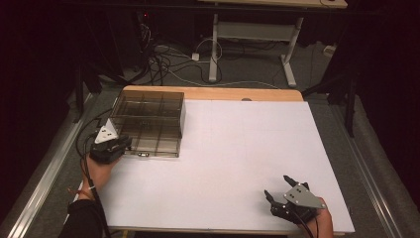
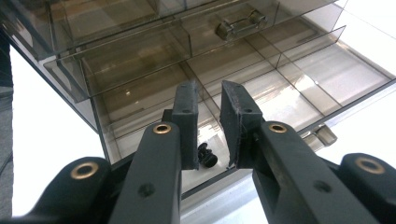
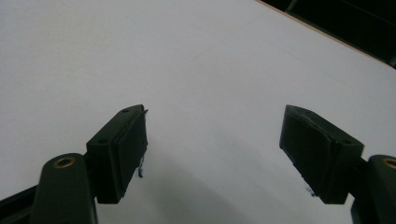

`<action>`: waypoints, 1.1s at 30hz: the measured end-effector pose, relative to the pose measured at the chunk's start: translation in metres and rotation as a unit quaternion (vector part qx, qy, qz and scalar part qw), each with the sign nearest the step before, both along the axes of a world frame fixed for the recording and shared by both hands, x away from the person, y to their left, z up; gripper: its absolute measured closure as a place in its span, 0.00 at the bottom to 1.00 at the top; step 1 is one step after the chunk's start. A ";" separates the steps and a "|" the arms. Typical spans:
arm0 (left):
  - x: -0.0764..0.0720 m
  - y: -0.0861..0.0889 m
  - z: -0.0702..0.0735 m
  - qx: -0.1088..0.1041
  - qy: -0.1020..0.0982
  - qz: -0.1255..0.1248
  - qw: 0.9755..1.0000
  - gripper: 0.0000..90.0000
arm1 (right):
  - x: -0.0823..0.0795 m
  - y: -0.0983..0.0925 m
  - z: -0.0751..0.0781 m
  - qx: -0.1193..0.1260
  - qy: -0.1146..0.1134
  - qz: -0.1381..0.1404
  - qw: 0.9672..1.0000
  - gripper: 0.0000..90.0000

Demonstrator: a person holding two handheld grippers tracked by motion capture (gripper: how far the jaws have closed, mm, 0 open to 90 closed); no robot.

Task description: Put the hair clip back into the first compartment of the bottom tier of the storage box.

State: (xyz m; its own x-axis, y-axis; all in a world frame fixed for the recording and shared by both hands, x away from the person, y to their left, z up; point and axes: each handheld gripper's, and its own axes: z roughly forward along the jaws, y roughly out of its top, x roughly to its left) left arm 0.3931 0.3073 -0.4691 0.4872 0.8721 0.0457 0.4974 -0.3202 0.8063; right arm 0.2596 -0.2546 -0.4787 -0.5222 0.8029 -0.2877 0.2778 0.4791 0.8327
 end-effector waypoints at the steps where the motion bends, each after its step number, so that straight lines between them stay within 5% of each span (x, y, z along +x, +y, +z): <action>1: 0.000 0.000 0.000 -0.002 -0.002 0.001 1.000 0.80 | 0.000 0.000 0.000 0.000 0.000 0.000 1.000 0.26; 25: -0.014 -0.018 0.018 0.019 -0.066 -0.004 0.998 0.65 | 0.000 -0.001 0.000 0.000 -0.001 0.001 1.000 0.26; 26: -0.015 -0.019 0.019 0.022 -0.073 0.002 0.997 0.56 | 0.000 -0.001 0.000 0.001 0.000 -0.001 1.000 0.26; 33: -0.018 -0.025 0.022 0.024 -0.095 0.017 0.995 0.43 | 0.000 -0.001 0.000 0.000 -0.001 0.001 1.000 0.26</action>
